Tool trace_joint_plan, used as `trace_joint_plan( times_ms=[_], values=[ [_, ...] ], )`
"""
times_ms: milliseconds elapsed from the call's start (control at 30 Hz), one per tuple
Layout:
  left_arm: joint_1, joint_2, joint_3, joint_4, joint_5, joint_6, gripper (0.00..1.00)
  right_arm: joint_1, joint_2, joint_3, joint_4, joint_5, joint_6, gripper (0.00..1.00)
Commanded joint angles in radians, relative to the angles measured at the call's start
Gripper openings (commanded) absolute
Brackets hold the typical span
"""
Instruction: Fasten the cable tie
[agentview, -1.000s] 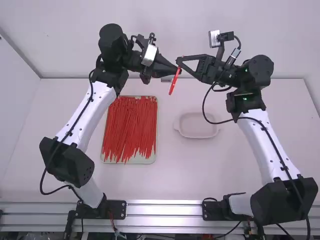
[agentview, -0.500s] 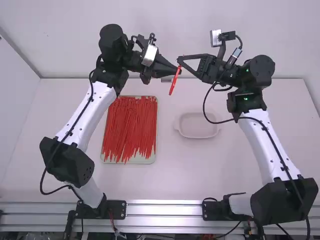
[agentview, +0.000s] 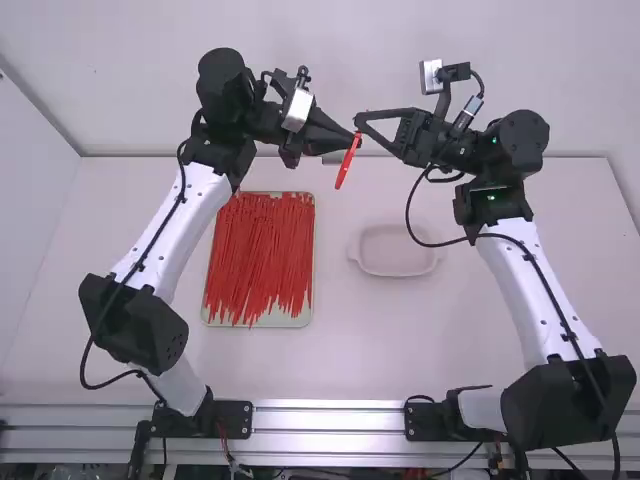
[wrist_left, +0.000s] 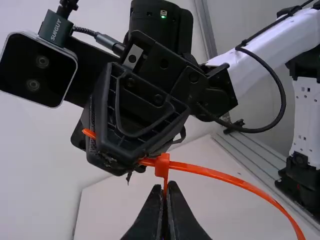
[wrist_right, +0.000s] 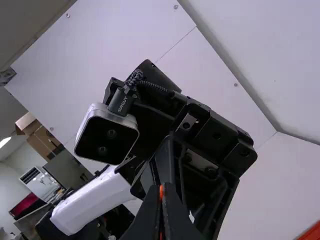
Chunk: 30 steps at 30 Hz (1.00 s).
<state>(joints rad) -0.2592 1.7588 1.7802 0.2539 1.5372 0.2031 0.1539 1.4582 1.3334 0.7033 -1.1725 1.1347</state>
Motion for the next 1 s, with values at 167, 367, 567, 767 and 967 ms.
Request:
trace_joint_plan(
  times_ms=[167, 367, 567, 767, 967],
  values=[
    [-0.017, -0.011, -0.005, -0.119, 0.014, 0.09, 0.02, -0.011, 0.006, 0.002, 0.0, 0.018, -0.016, 0.0],
    [-0.01, -0.011, -0.066, -0.172, 0.019, 0.153, 0.02, -0.011, 0.006, 0.002, 0.002, 0.025, -0.016, 0.0],
    [-0.01, -0.011, -0.138, -0.172, 0.031, 0.153, 0.02, -0.01, 0.006, 0.002, 0.001, 0.031, -0.012, 0.0],
    [-0.01, -0.011, -0.225, -0.176, 0.03, 0.153, 0.02, -0.015, 0.006, 0.002, 0.001, 0.047, -0.005, 0.0],
    [-0.01, -0.011, -0.328, -0.199, 0.031, 0.153, 0.02, -0.037, 0.006, 0.002, 0.001, 0.048, 0.01, 0.0]
  ],
)
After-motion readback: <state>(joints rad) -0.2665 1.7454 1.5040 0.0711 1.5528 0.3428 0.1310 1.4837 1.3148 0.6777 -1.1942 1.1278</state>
